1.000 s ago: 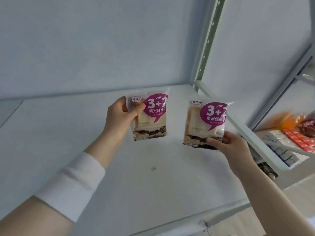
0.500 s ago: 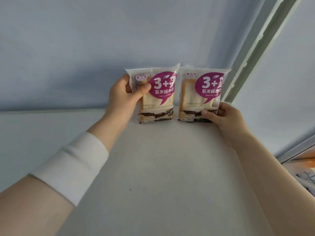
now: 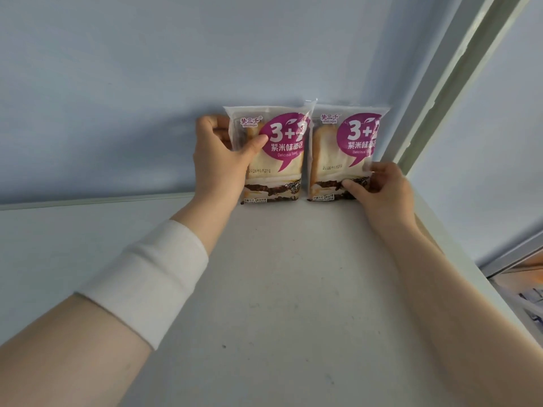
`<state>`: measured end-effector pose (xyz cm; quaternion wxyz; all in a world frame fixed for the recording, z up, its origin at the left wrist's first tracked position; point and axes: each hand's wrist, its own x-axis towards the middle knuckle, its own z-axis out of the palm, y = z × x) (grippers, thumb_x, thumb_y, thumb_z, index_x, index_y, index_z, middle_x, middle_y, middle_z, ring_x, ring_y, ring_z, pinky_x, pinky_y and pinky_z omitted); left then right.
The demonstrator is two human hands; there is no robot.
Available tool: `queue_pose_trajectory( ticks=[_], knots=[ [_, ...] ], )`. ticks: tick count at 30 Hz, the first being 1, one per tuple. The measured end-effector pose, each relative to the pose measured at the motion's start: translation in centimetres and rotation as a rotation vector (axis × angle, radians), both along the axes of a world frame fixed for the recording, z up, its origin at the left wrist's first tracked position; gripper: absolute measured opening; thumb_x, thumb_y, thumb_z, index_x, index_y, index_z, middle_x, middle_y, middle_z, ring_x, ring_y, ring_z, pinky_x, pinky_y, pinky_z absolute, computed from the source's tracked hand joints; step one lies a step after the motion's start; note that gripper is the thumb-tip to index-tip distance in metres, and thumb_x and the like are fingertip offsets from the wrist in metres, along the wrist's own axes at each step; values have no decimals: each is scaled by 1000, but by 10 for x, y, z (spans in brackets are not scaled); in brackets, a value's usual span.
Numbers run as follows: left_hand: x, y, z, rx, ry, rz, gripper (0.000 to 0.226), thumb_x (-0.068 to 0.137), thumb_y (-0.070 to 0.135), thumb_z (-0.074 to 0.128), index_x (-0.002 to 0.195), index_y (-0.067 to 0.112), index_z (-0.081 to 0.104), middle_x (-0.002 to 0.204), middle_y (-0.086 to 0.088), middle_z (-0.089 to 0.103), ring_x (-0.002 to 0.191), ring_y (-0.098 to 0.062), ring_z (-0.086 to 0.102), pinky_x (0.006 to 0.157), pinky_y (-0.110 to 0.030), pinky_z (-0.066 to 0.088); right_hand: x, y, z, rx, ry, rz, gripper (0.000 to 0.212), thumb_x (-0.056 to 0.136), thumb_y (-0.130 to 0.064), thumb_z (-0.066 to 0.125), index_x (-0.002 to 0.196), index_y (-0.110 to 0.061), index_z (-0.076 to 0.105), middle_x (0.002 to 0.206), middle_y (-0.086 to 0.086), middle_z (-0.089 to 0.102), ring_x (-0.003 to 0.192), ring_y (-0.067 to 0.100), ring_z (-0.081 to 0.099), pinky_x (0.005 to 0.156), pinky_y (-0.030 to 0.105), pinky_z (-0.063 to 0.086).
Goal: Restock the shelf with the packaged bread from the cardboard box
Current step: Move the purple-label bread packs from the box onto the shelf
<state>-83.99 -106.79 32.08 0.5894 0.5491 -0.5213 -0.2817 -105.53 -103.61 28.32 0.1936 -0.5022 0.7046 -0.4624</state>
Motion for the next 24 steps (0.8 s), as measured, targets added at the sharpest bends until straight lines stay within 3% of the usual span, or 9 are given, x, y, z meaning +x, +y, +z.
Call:
queue_pose_trajectory(
  ticks=[3,5,7,10,12,15,18,21,24],
  knots=[
    [-3,5,5,33,-91,58,45,74,32,75,103,16,44,99,5,58,87,-9,56,68,-15,41,9,9,8,46,53,-36,57,78,-29,72,128,-13,49,109,2,59,107,19,56,82,24,42],
    [-1,12,8,69,-111,80,53,76,38,72,114,10,47,113,-3,58,103,-17,56,84,-24,44,16,22,16,64,66,-70,68,80,-29,70,137,-11,38,130,6,53,123,21,48,96,30,38],
    [4,29,11,100,-199,103,62,79,43,66,126,9,43,127,-9,51,117,-23,48,97,-34,39,25,44,23,75,162,-102,68,84,-30,65,140,-13,32,139,6,46,129,22,40,102,32,33],
    [14,73,12,-7,-679,48,59,82,40,63,130,13,42,132,-12,45,122,-30,41,94,-41,35,43,92,32,159,437,-98,65,86,-28,62,140,-15,30,140,9,40,130,27,35,105,37,32],
    [21,110,15,-101,-1058,-106,56,82,36,65,128,13,43,131,-14,42,119,-34,40,92,-44,36,57,132,37,239,619,-86,63,86,-26,63,139,-12,32,139,13,40,128,31,35,102,41,34],
    [28,172,25,-125,-1380,-367,57,83,34,64,127,9,40,131,-17,37,118,-35,40,90,-45,39,77,204,45,351,738,-86,59,86,-23,63,136,-10,35,138,15,37,127,34,34,99,44,36],
    [30,241,38,-80,-1519,-535,55,86,35,60,129,9,36,130,-17,38,117,-34,41,91,-43,39,93,286,54,419,780,-101,58,86,-22,62,136,-10,35,137,16,37,126,35,34,98,44,36],
    [22,309,51,-46,-1500,-672,53,88,34,58,129,10,35,128,-15,40,115,-33,45,89,-43,39,97,369,61,479,766,-135,60,87,-23,61,137,-11,32,137,15,37,126,34,34,100,43,35],
    [1,377,58,-146,-1513,-745,54,88,36,57,129,10,34,125,-15,43,112,-31,47,85,-40,40,87,453,63,511,732,-214,62,85,-23,63,138,-12,32,136,15,37,127,34,33,101,45,34]
  ],
)
